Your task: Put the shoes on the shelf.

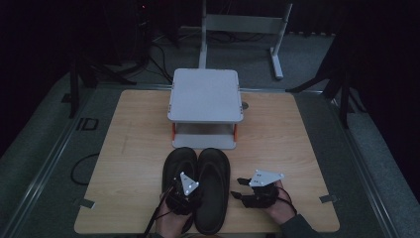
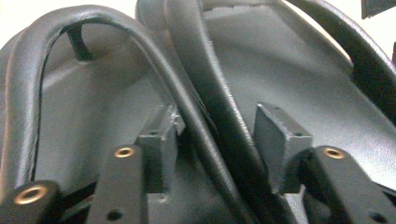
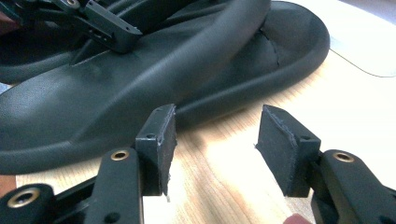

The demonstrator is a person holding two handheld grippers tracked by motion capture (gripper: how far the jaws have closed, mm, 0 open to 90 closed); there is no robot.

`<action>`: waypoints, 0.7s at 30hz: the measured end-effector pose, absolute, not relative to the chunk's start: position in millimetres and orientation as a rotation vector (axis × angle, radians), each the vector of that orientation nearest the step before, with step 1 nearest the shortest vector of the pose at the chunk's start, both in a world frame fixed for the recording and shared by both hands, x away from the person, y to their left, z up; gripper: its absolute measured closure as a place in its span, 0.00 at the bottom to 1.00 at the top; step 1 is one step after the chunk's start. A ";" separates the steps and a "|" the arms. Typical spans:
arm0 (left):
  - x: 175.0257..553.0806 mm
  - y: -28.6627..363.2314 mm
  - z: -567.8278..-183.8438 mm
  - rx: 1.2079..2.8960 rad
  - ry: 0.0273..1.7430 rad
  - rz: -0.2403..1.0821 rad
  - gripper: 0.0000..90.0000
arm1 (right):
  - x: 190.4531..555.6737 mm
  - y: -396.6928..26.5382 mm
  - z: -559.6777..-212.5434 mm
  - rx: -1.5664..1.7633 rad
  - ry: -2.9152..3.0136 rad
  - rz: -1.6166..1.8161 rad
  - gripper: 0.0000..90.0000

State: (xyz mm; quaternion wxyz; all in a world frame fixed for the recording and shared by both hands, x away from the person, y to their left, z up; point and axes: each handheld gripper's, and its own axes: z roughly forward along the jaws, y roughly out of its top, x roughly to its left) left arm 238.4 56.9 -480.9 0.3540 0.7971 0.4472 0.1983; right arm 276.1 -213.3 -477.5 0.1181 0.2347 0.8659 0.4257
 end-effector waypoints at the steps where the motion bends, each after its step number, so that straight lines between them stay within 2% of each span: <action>1: 237.6 58.4 -480.7 2.063 1.152 0.513 0.60 | 276.1 -213.3 -477.5 0.687 2.533 1.245 0.52; 11: 236.5 85.5 -477.9 2.068 1.199 0.535 0.82 | 276.6 -213.3 -477.9 0.691 2.530 1.244 0.52; 21: 238.2 99.8 -474.2 2.048 1.197 0.557 0.84 | 277.1 -214.5 -477.5 0.698 2.523 1.245 0.52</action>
